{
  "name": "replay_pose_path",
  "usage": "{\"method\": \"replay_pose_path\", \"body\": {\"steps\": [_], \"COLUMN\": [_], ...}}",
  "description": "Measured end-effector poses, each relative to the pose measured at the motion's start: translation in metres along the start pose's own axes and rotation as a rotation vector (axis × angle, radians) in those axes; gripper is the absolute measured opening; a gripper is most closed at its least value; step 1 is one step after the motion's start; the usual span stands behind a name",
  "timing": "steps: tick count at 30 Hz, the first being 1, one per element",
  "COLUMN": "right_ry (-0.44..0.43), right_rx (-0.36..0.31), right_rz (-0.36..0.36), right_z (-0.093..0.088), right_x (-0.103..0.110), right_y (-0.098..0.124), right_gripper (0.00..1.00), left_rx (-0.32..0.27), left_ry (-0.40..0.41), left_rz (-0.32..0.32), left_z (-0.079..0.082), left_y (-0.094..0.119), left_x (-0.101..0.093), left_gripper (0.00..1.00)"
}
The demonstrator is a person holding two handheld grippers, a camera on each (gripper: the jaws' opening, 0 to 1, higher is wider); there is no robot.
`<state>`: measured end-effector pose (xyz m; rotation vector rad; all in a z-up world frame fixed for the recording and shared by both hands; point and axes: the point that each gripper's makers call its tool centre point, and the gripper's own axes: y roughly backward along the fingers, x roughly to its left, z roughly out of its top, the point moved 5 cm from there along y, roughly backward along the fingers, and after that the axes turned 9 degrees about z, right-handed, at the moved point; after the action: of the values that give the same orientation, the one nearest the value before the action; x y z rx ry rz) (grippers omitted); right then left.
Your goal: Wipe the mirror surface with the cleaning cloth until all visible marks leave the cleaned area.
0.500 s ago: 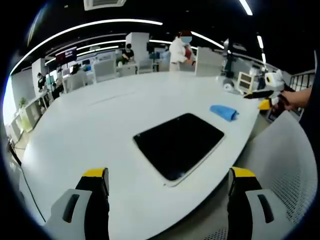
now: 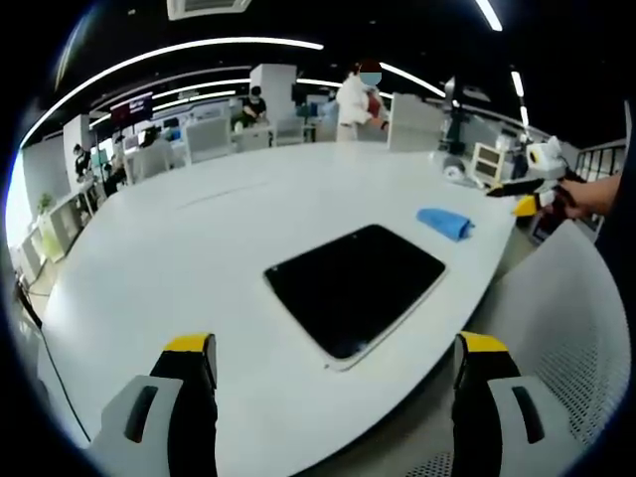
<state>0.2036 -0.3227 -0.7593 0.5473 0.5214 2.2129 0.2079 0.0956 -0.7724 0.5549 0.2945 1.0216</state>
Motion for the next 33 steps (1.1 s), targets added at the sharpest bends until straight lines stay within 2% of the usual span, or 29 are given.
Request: {"method": "replay_pose_path", "body": {"steps": [4, 20, 24, 26, 33], "right_ry": [0.022, -0.004, -0.029, -0.012, 0.022], "right_rx": [0.002, 0.023, 0.024, 0.041, 0.038], "right_rz": [-0.028, -0.02, -0.015, -0.032, -0.031], "right_z": [0.002, 0.007, 0.017, 0.022, 0.044], "right_x": [-0.002, -0.003, -0.003, -0.004, -0.001], "right_y": [0.002, 0.004, 0.005, 0.005, 0.002], "right_gripper": [1.0, 1.0, 1.0, 1.0, 1.0], "left_rx": [0.001, 0.006, 0.004, 0.007, 0.0], "left_ry": [0.001, 0.002, 0.004, 0.002, 0.006], "left_rz": [0.001, -0.006, -0.006, -0.008, -0.006], "left_z": [0.0, -0.001, -0.001, -0.001, -0.001], "left_y": [0.0, 0.0, 0.0, 0.0, 0.0], "left_x": [0.0, 0.0, 0.0, 0.0, 0.0], "left_gripper": [1.0, 1.0, 1.0, 1.0, 1.0]}}
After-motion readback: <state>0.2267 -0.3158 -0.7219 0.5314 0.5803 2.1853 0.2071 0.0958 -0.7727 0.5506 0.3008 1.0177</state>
